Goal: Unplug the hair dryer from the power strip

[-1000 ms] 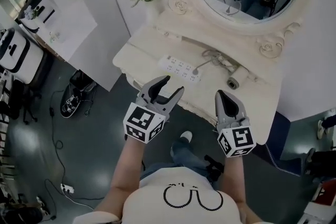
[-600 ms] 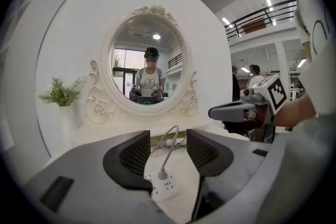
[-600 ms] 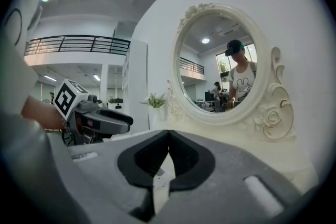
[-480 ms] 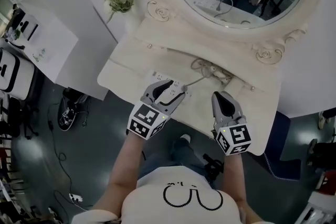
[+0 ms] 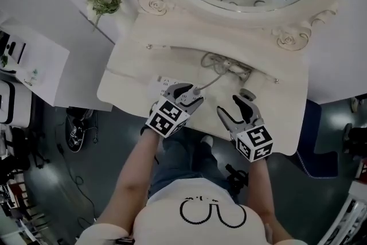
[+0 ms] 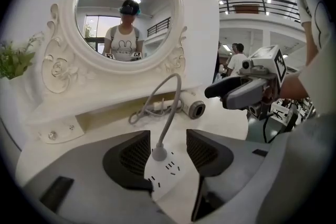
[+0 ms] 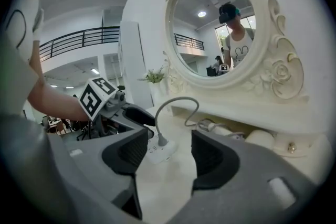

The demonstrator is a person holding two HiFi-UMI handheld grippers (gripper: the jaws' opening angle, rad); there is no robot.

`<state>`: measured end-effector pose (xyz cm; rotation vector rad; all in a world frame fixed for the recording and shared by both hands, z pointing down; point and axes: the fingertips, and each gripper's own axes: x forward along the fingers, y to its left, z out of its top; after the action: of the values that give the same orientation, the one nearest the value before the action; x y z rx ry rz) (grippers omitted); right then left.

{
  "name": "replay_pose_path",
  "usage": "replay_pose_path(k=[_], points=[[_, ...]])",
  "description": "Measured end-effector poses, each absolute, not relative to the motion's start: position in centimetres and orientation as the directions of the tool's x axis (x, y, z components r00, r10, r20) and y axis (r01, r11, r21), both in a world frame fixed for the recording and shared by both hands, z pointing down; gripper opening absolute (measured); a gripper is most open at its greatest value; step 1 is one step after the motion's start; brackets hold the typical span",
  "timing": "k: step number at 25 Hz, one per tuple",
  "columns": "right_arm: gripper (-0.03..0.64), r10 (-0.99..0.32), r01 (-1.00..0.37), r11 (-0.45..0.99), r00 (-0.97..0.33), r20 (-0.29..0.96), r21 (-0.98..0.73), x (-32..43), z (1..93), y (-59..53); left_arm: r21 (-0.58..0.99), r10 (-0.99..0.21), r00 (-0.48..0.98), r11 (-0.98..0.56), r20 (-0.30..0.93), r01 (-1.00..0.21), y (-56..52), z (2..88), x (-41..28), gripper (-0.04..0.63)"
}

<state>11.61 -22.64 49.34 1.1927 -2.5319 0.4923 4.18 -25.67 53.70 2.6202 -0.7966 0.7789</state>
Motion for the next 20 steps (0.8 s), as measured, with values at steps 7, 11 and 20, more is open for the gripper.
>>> replay_pose_path(k=[7, 11, 20], points=[[0.291, -0.613, -0.743, 0.645, -0.643, 0.458, -0.180, 9.6, 52.6, -23.6, 0.111, -0.285, 0.697, -0.879, 0.658, -0.464, -26.6, 57.0, 5.0, 0.148], [0.291, -0.590, -0.729, 0.657, -0.655, 0.472, -0.190, 8.4, 53.7, -24.4, 0.078, -0.245, 0.676, -0.909, 0.695, -0.409, -27.6, 58.1, 4.9, 0.059], [0.291, -0.488, -0.630, 0.764, -0.706, 0.513, -0.140, 4.4, 57.7, -26.1, 0.277, -0.064, 0.720, -0.896, 0.691, -0.346, -27.5, 57.7, 5.1, 0.057]])
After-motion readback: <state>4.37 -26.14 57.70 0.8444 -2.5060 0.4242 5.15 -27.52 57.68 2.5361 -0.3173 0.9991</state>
